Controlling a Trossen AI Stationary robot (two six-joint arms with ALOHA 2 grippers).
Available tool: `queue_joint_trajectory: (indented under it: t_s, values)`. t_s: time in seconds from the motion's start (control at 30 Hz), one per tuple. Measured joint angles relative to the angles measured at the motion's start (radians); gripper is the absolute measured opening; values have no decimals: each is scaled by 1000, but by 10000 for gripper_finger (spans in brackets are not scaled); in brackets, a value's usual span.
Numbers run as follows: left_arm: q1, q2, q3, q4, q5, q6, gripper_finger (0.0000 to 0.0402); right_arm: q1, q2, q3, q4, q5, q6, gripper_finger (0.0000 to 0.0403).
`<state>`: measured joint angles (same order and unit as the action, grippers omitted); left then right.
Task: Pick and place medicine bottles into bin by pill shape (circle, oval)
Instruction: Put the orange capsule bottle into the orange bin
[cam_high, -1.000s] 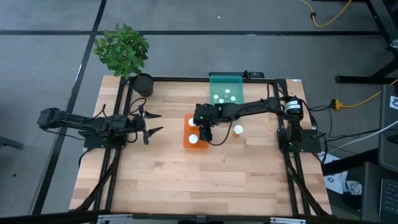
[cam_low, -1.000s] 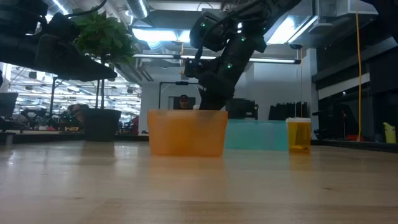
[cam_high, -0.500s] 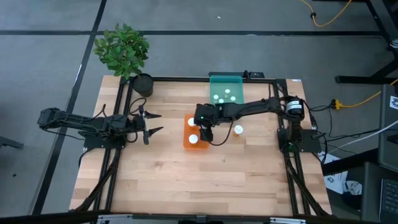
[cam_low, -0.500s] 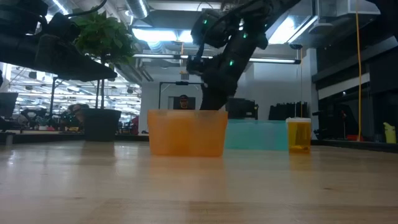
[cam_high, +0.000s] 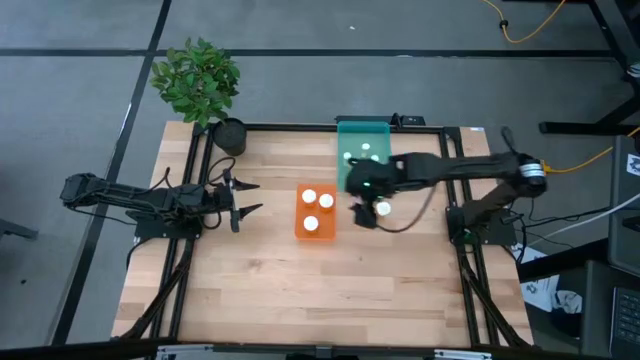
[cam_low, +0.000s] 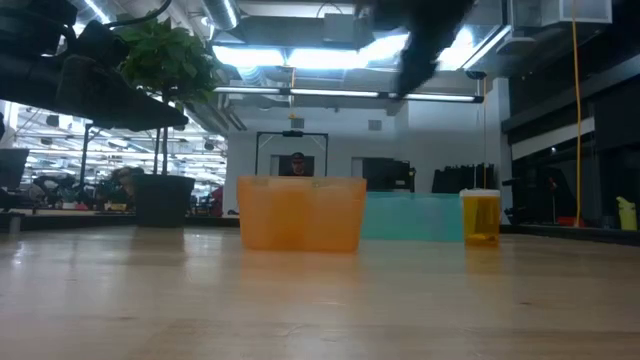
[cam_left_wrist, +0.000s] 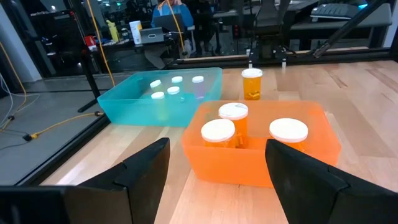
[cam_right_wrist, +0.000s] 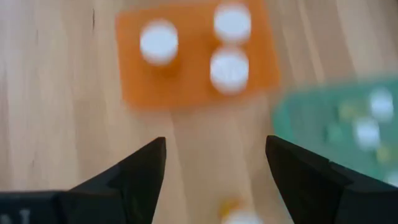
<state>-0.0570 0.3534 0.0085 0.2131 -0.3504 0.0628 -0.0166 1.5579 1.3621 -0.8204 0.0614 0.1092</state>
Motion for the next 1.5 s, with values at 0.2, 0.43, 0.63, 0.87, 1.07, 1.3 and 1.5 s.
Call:
queue_joint_trajectory:
  t_s: [0.2, 0.43, 0.63, 0.87, 1.07, 1.3, 1.5]
  values:
    - [0, 0, 0, 1, 0, 0, 257, 96, -152, -53, -311, 122, 219, 277]
    - [0, 0, 0, 0, 0, 0, 257, 212, -329, -348, -321, 190, 442, 277]
    - [0, 0, 0, 0, 0, 0, 257, 230, -402, -659, -66, 174, 517, 277]
    - [0, 0, 0, 1, 0, 0, 257, 209, -391, -885, 372, 232, 425, 277]
    - [0, 0, 0, 0, 0, 0, 257, 207, -389, -926, 513, 368, 348, 277]
    - [0, 0, 0, 0, 0, 0, 257, 159, -389, -926, 614, 382, 276, 277]
    - [0, 0, 0, -1, 0, 0, 257, 102, -383, -925, 639, 326, 252, 277]
